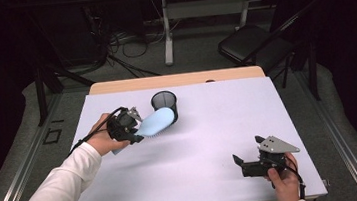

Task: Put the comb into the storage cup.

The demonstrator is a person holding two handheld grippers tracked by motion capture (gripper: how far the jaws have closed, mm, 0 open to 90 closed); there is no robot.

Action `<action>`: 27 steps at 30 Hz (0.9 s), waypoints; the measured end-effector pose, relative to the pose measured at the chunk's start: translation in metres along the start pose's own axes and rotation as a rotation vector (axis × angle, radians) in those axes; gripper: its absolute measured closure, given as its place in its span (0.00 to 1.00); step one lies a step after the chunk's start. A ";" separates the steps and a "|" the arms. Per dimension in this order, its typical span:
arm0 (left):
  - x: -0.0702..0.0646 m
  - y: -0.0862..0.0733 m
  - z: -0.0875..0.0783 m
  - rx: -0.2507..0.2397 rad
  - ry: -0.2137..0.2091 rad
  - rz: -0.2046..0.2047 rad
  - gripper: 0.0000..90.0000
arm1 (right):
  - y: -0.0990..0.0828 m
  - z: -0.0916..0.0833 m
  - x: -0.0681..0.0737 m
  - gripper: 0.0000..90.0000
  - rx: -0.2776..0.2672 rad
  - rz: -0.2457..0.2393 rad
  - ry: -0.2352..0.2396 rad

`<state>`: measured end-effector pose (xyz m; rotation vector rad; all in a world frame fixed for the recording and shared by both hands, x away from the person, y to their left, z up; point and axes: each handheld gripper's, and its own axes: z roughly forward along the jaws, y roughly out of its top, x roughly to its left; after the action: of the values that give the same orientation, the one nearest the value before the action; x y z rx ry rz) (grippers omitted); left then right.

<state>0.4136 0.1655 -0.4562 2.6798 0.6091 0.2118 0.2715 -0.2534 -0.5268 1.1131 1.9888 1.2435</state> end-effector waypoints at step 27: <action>-0.009 0.009 -0.015 -0.240 0.022 -0.131 0.78 | 0.000 0.001 0.001 0.00 0.002 -0.002 -0.013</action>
<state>0.4056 0.1586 -0.4395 2.4013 0.7156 0.2604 0.2717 -0.2518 -0.5272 1.1170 1.9815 1.2313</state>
